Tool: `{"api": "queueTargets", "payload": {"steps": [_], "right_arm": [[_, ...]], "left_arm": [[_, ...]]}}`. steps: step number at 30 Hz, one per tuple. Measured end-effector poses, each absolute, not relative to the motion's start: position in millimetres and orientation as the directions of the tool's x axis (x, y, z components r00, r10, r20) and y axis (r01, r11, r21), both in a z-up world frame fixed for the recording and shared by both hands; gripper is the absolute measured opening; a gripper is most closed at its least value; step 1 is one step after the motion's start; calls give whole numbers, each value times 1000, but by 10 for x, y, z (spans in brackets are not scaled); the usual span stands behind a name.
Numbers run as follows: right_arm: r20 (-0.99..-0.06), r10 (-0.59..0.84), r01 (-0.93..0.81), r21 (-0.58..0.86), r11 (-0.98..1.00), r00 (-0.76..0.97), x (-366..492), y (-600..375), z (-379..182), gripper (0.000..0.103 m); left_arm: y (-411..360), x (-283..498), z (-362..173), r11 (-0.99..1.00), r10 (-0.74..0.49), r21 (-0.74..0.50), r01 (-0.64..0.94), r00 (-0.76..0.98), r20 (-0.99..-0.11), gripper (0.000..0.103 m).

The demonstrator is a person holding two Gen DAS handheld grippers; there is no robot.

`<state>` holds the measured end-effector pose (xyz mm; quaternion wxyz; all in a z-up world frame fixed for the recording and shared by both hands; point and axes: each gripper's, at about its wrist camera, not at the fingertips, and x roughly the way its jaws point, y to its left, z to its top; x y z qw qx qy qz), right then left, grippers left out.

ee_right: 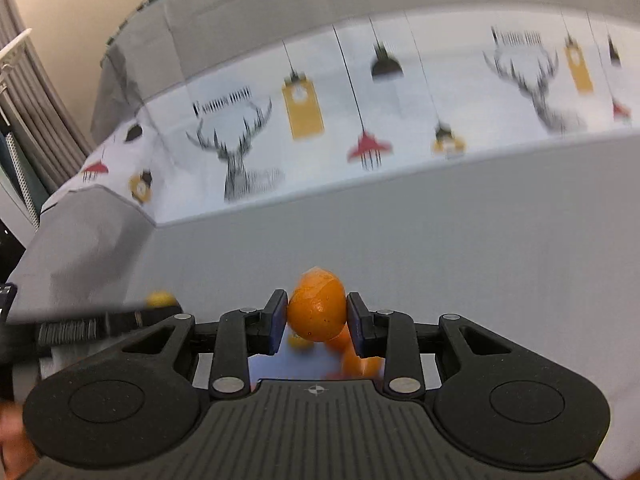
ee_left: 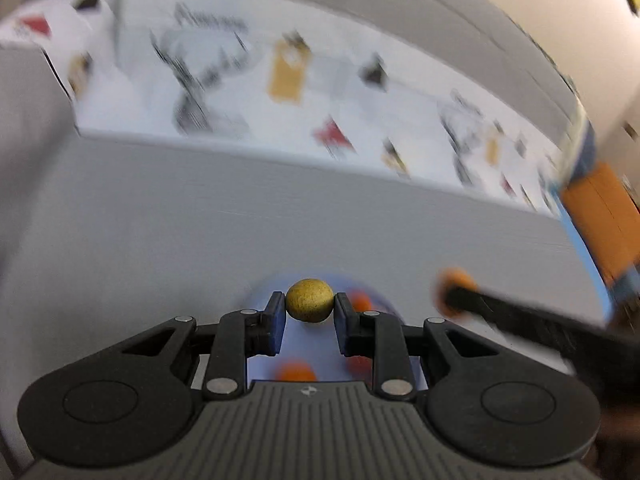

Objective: Organize fruits
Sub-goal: 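Carry the yellow fruit and mandarin over the blue plate with both tools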

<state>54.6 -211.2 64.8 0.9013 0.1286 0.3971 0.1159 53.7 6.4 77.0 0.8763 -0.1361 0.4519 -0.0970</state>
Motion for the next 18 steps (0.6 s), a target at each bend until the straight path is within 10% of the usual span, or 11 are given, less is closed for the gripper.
{"api": "queueTargets", "payload": {"steps": [18], "right_arm": [[-753, 389, -174, 353, 919, 530, 703, -1844, 284, 34]], "left_arm": [[-388, 374, 336, 956, -291, -245, 162, 427, -856, 28]]}}
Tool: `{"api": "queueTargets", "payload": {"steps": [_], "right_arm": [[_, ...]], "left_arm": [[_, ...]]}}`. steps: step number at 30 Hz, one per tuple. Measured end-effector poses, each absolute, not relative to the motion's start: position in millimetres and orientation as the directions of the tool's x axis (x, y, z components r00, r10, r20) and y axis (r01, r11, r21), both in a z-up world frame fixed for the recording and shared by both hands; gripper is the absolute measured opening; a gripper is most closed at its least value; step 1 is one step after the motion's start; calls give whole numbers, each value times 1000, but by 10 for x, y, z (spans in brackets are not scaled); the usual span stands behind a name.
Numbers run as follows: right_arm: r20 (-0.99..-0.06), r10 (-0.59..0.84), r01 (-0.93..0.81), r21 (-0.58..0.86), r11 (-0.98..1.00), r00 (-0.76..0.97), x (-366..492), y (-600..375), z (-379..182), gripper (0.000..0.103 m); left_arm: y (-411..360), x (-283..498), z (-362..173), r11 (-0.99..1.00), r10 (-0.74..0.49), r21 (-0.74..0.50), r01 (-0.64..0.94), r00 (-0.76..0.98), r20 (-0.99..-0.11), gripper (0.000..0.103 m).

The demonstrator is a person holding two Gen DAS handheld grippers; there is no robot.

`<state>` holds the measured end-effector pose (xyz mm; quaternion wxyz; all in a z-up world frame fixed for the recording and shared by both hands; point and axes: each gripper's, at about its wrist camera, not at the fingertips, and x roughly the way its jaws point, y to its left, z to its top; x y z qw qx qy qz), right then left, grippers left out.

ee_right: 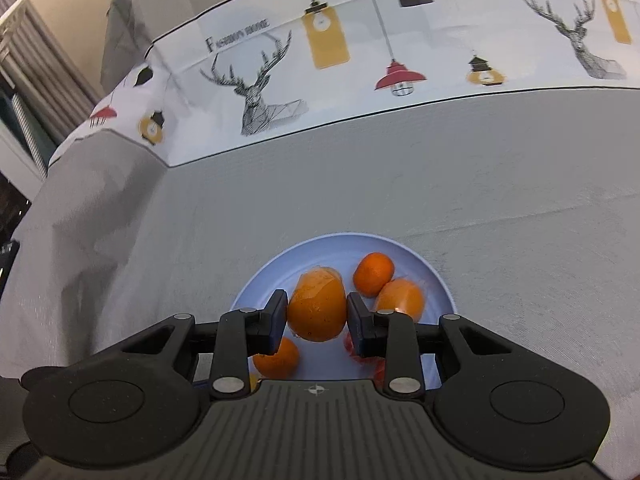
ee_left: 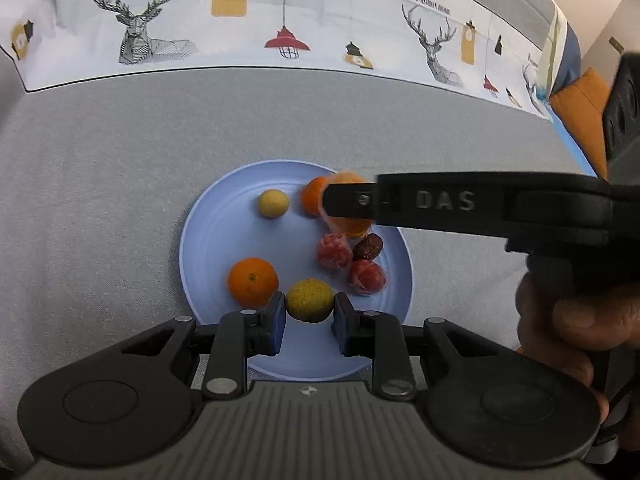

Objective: Organize fruits
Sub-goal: 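Carry the yellow fruit and mandarin over the blue plate with both tools, then open both tools to release the yellow fruit and mandarin onto the plate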

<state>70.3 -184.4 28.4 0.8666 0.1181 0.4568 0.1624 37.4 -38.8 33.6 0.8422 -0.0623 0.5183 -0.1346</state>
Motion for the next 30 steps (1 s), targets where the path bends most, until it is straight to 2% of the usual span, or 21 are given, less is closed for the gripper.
{"api": "queueTargets", "payload": {"steps": [12, 24, 26, 27, 28, 30], "right_arm": [[-754, 391, -242, 307, 920, 528, 714, -1762, 273, 34], [-754, 406, -252, 319, 914, 516, 750, -1745, 240, 34], [-753, 408, -251, 322, 913, 516, 753, -1731, 245, 36], [-752, 406, -248, 322, 914, 519, 755, -1732, 252, 40], [-748, 408, -246, 326, 913, 523, 756, -1736, 260, 49], [-737, 410, -237, 335, 912, 538, 755, -1760, 286, 54]], "left_arm": [[-435, 409, 309, 966, -253, -207, 153, 424, -869, 28], [-450, 443, 271, 968, -248, -207, 142, 415, -876, 28], [-432, 448, 279, 967, -254, -216, 138, 418, -872, 28], [-412, 450, 279, 966, -257, -222, 131, 420, -871, 32], [-389, 454, 283, 966, -259, -229, 122, 421, -869, 34], [-346, 451, 291, 966, -258, -237, 104, 427, -866, 41]]}}
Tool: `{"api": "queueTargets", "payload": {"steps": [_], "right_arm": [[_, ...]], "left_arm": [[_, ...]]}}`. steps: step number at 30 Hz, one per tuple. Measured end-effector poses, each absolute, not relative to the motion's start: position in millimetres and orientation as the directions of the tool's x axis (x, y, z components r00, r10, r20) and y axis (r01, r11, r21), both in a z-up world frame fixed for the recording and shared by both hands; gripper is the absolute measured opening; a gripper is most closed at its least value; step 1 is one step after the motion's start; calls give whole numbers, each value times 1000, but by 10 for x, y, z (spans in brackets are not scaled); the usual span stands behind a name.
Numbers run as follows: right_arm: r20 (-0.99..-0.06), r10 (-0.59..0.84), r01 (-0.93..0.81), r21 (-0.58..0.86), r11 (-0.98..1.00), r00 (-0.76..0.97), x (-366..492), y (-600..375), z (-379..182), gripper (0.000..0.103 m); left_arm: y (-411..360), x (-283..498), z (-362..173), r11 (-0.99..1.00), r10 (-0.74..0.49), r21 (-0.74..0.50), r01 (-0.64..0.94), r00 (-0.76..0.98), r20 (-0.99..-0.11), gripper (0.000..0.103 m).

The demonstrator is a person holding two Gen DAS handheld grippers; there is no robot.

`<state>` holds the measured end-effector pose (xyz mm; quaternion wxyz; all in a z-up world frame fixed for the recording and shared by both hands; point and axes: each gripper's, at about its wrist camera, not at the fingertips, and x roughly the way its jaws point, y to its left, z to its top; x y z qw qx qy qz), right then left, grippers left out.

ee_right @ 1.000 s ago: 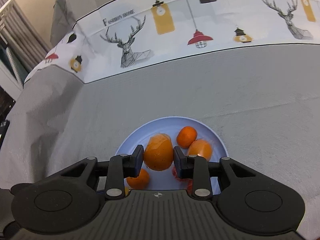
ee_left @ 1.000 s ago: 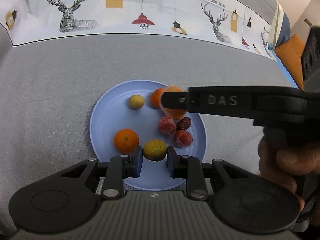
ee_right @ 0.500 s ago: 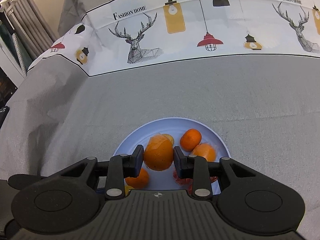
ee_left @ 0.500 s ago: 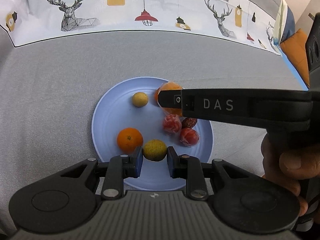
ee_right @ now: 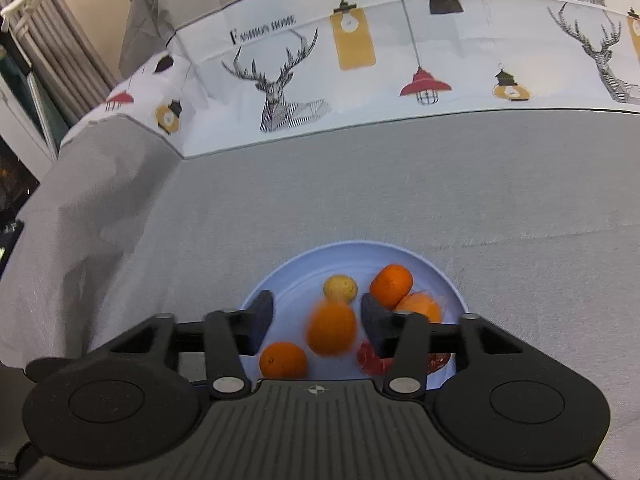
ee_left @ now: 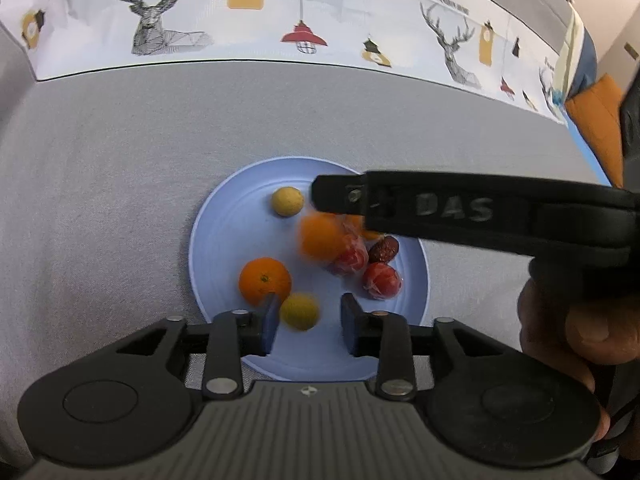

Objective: Organize fruits
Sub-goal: 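Open both tools to release the yellow fruit and mandarin onto the plate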

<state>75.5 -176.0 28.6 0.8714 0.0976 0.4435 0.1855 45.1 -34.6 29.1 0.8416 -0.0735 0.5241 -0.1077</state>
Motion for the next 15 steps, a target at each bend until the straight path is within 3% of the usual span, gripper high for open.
{"api": "queueTargets", "payload": {"steps": [5, 7, 9, 11, 13, 15], "right_arm": [[-722, 389, -194, 342, 919, 572, 734, -1906, 331, 56], [-706, 369, -174, 335, 926, 604, 682, -2004, 386, 56], [-681, 349, -160, 326, 932, 644, 603, -2120, 470, 58], [-652, 324, -146, 313, 938, 685, 497, -2237, 559, 68], [-637, 271, -120, 271, 955, 722, 364, -2310, 629, 89], [-635, 215, -93, 220, 971, 742, 206, -2338, 672, 94]], "left_arm": [[-276, 410, 388, 972, -233, -225, 75, 484, -843, 41], [-238, 362, 461, 975, -213, -217, 56, 529, -822, 47], [-229, 291, 550, 978, -192, -200, 50, 578, -793, 62], [-254, 214, 641, 982, -177, -179, 60, 621, -764, 70], [-297, 115, 724, 987, -154, -144, 71, 664, -732, 74], [-350, 18, 786, 992, -121, -104, 67, 696, -708, 78]]}}
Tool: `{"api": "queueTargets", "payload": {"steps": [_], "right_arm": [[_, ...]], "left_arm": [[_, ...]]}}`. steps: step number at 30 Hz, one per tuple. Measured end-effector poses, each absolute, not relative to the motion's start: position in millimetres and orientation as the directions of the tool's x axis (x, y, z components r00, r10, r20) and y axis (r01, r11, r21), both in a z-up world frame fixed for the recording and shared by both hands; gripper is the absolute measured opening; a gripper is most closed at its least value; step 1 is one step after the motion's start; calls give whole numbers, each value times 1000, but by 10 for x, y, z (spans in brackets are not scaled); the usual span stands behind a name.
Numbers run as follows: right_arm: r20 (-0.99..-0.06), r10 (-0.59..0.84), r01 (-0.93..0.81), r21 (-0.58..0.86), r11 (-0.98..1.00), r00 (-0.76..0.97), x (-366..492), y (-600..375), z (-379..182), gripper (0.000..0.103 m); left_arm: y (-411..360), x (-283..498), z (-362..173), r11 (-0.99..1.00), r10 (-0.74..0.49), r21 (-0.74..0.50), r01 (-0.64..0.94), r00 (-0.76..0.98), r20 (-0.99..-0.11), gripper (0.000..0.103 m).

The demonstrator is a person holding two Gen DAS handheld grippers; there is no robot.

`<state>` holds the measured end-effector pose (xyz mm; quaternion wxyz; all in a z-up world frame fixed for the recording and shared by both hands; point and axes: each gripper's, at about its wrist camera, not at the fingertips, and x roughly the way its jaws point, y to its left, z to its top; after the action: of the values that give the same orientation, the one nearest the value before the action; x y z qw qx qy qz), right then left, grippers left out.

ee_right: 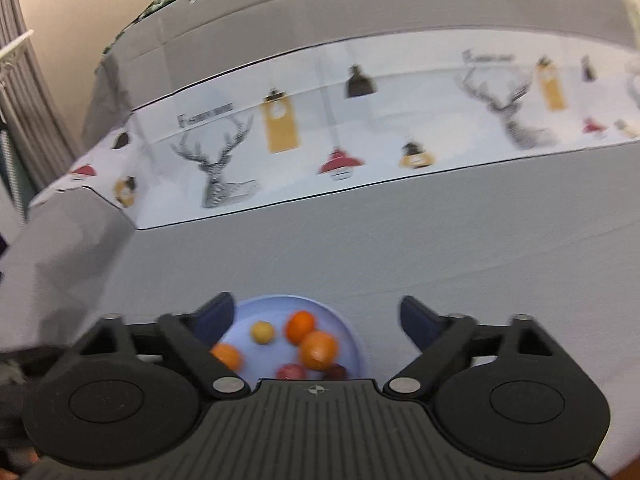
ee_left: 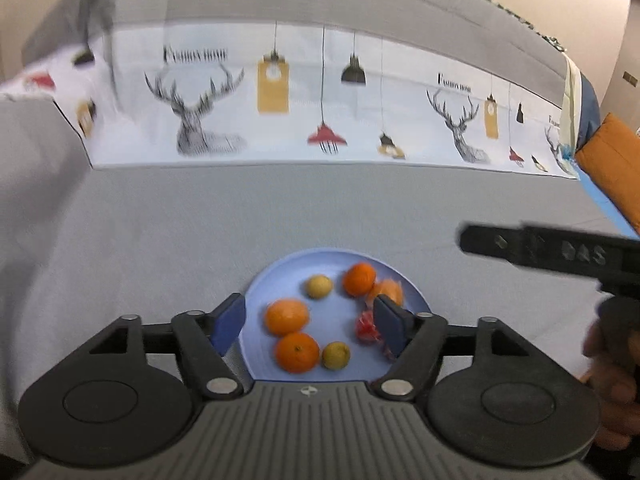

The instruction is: Organize fruits

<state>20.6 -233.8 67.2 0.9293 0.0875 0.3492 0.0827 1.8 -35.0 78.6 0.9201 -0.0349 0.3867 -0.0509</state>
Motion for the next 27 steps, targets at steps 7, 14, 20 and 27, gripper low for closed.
{"api": "queueTargets", "payload": {"steps": [7, 14, 20, 27], "right_arm": [[-630, 128, -49, 141, 989, 766, -265, -2408, 731, 102], [-686, 112, -56, 104, 993, 719, -303, -2373, 591, 102], [-730, 106, -73, 76, 994, 675, -200, -2263, 463, 102], [-741, 122, -149, 30, 988, 660, -222, -2136, 403, 102]], "left_arm": [[-369, -217, 850, 996, -55, -84, -8, 697, -715, 87], [-372, -100, 608, 998, -18, -46, -34, 569, -822, 93], [-265, -124, 473, 992, -45, -96, -82, 479, -877, 94], [-374, -151, 392, 998, -39, -60, -33, 446, -894, 94]]}}
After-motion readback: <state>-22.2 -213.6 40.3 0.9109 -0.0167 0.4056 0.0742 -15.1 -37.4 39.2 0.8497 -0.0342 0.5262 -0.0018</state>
